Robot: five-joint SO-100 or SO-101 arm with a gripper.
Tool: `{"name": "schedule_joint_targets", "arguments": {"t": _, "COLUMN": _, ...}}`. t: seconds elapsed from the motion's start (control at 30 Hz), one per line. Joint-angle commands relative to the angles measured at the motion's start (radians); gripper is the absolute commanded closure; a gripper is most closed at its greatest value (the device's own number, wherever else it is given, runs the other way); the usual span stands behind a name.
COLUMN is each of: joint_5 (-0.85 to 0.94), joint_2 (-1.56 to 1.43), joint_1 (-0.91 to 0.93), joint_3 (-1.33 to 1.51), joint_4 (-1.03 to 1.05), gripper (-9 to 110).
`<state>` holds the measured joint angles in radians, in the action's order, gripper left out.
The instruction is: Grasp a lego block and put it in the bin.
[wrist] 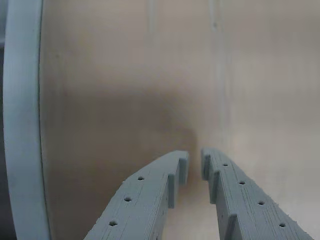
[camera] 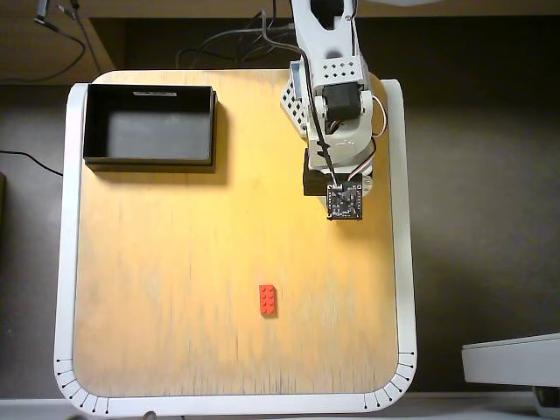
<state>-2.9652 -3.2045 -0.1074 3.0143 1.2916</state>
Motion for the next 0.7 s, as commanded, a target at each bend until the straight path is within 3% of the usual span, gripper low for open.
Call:
{"name": "schedule_joint_targets", "arguments": {"t": 0.0, "joint_5": -0.020, "joint_2": -0.038, "joint_1": 0.025, "joint_3": 0.060, "joint_4": -0.038, "gripper": 101}}
{"name": "schedule_joint_targets", "arguments": {"t": 0.4, "joint_5": -0.057, "joint_2": 0.460, "joint_1": 0.129, "joint_3": -0.606, "joint_4": -0.043, "gripper": 101}}
{"name": "schedule_joint_targets", "arguments": {"t": 0.67, "joint_5": -0.268, "joint_2": 0.712, "joint_1": 0.287, "joint_3": -0.841, "joint_4": -0.060, "gripper": 100}}
